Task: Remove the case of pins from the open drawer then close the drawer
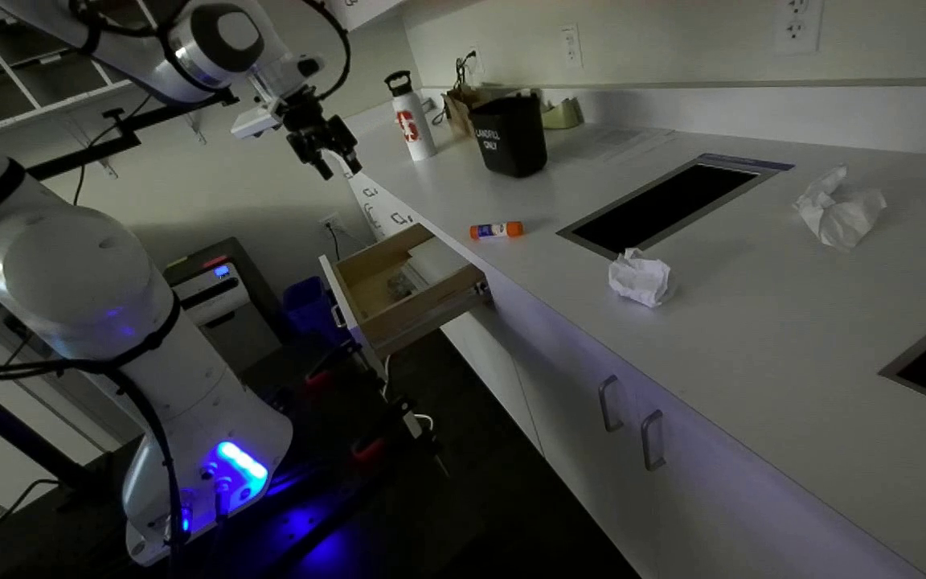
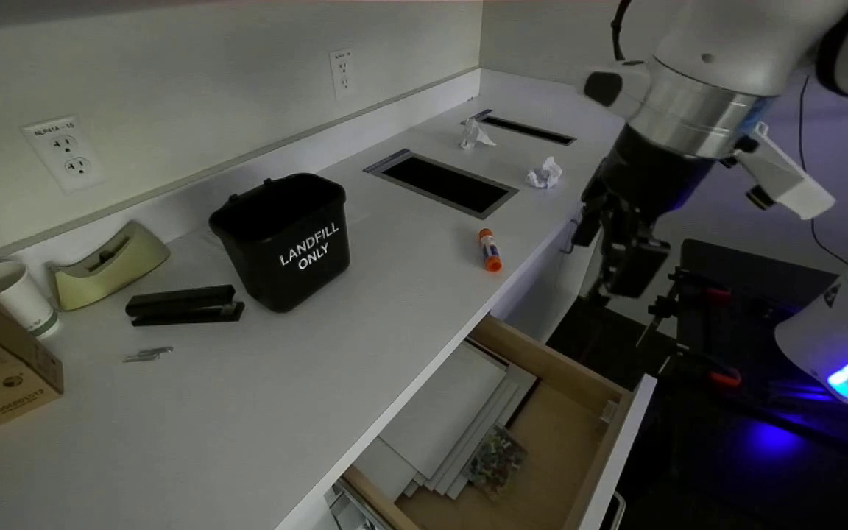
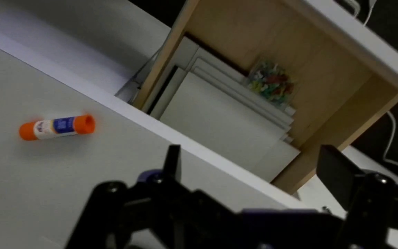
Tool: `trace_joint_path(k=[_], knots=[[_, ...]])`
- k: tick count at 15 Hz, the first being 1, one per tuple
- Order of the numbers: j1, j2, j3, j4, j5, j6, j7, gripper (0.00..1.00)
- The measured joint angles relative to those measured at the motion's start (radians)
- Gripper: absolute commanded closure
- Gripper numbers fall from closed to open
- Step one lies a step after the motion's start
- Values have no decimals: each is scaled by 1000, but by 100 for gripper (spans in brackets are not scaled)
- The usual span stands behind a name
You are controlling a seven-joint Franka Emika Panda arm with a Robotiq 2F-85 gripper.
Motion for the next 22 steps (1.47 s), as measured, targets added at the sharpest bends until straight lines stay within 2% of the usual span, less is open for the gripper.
trace_joint_path(k=[2, 9, 12, 17, 22], knots=[[39, 0, 16, -13, 2, 1, -20, 0], [29, 4, 13, -12, -19, 0, -19, 0], [31, 47, 53, -11, -130, 0, -37, 0], [43, 198, 124, -9, -341, 51, -46, 0], [48, 375, 108, 14, -648, 194, -56, 0]])
